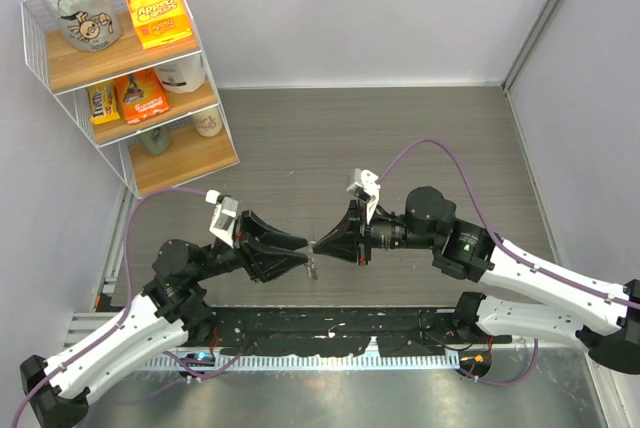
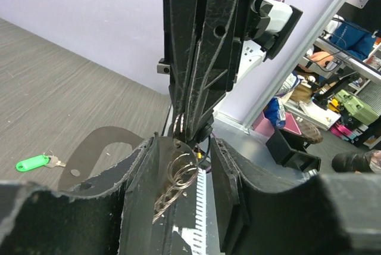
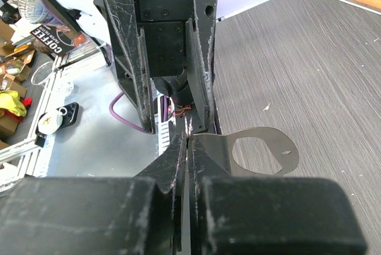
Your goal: Put the keys on the keyring
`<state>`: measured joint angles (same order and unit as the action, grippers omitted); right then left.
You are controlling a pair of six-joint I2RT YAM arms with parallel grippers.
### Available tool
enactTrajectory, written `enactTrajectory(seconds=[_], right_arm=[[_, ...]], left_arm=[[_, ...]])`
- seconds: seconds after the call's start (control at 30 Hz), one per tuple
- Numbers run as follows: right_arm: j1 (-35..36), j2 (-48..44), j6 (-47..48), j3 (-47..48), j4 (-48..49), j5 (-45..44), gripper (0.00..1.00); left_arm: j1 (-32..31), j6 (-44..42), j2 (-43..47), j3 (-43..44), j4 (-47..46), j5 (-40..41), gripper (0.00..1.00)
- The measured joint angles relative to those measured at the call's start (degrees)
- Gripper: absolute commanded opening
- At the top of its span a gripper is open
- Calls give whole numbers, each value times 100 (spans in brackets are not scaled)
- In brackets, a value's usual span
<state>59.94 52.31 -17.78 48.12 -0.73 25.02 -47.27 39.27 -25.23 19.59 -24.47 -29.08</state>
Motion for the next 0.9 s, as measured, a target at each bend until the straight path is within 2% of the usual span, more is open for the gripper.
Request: enactTrajectory(seconds=[0.43, 0.47, 0.57, 0.6, 0.9], right_arm=[[0, 197, -79, 44, -26, 164, 5], [0, 201, -83, 48, -26, 175, 5], [0, 210, -92, 59, -24, 227, 5], [2, 210, -90, 72, -31, 234, 5], [0, 203, -98, 114, -70, 236, 5]], left_arm=[[0, 98, -94, 24, -109, -120, 29], [0, 101, -118, 33, -109, -131, 26], [0, 103, -188, 81, -107, -166, 2], [2, 111, -205, 90, -109, -184, 0], [2, 105, -205, 105, -151, -205, 0]])
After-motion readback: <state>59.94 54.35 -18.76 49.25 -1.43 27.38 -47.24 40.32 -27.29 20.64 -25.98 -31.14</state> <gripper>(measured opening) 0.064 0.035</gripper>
